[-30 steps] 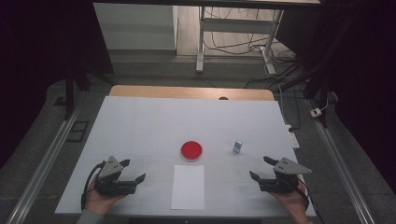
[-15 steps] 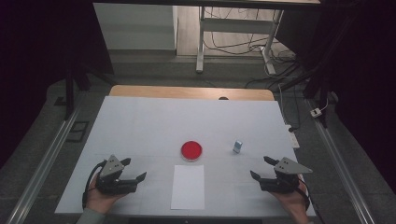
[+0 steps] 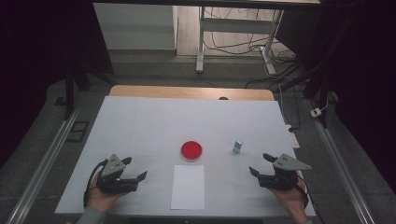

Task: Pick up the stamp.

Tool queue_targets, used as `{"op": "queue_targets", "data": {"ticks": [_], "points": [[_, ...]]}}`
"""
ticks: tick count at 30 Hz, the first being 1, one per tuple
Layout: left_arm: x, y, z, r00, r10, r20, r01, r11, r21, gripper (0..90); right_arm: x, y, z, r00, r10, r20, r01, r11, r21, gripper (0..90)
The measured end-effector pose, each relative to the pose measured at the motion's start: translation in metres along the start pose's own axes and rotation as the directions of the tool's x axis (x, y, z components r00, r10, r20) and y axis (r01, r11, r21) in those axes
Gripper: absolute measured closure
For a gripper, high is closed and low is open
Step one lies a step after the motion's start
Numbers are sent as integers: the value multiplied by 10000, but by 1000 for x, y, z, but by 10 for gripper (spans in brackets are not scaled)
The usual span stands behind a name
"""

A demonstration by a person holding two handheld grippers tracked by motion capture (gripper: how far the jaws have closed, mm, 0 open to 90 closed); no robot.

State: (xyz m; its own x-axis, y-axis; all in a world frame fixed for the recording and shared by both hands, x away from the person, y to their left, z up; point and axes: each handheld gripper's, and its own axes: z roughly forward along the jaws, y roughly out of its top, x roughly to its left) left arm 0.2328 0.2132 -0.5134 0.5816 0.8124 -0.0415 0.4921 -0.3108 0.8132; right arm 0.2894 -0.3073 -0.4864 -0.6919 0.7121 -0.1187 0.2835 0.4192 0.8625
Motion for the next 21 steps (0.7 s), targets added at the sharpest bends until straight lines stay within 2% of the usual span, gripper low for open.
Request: {"op": "queue_targets", "data": {"ticks": [21], "points": [[1, 0, 4, 10000, 44, 5, -44, 9999, 99, 208, -4, 24, 19, 9998, 149, 106, -149, 9999, -17, 245]]}}
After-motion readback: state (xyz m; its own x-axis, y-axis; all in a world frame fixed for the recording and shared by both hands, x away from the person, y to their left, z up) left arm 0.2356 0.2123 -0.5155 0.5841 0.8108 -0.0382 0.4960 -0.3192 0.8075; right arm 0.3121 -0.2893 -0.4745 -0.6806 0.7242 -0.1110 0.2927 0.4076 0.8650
